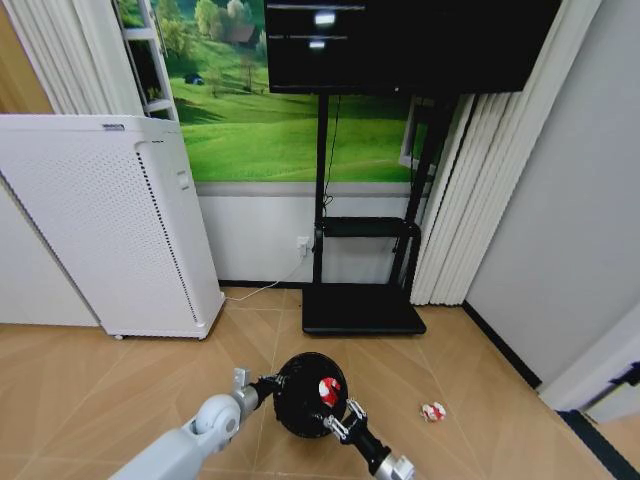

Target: Pick up the trash bin and place the garbage on the floor into it.

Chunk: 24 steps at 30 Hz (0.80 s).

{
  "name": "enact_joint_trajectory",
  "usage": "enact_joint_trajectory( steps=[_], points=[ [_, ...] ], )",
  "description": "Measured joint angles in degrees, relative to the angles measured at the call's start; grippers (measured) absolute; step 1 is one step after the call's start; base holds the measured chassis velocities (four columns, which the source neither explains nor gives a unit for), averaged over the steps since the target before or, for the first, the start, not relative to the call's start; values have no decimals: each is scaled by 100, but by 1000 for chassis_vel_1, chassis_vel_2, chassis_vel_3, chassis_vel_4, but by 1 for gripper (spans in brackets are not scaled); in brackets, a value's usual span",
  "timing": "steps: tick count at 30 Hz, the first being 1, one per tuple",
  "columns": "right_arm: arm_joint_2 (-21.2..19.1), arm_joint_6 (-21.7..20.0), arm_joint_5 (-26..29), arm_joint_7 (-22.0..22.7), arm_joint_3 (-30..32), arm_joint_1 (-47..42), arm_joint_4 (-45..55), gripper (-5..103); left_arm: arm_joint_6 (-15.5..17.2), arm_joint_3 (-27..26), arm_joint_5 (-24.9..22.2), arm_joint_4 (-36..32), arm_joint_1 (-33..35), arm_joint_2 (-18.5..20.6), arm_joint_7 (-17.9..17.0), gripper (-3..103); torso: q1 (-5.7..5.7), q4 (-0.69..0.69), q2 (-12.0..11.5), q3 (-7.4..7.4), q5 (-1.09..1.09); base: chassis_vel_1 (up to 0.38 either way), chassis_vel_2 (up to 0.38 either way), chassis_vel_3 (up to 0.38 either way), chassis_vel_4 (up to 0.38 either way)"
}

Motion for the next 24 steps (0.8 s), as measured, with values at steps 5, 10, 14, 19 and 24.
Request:
enact_joint_trajectory(
  steps=[5, 10, 14, 19, 24],
  points=[
    [30, 2, 46, 105, 32, -3, 80, 83, -7, -321, 3, -121, 238, 26, -12, 4, 0, 0, 0, 0, 0, 0, 0, 0, 0],
    [67, -175, 179, 696, 127, 5, 259, 97, -20, -938, -58, -258, 645, 21, -211, 4, 0, 0, 0, 0, 0, 0, 0, 0, 0],
    [52, -361, 109, 1340, 268, 18, 283, 100, -106, -1572, -296, -399, 1002, 45, -565, 4, 0, 2, 1, 0, 0, 0, 0, 0, 0],
    [248, -652, -53, 1712, 630, -148, 291, 100, -261, -2496, -163, -452, 1310, -161, -975, 4, 0, -2, 1, 0, -1, 0, 0, 0, 0],
    [361, -897, -122, 1990, 830, -336, 304, 100, -289, -3232, -174, -559, 1703, -218, -1043, 4, 0, -3, 2, 0, -2, 0, 0, 0, 0]
  ],
)
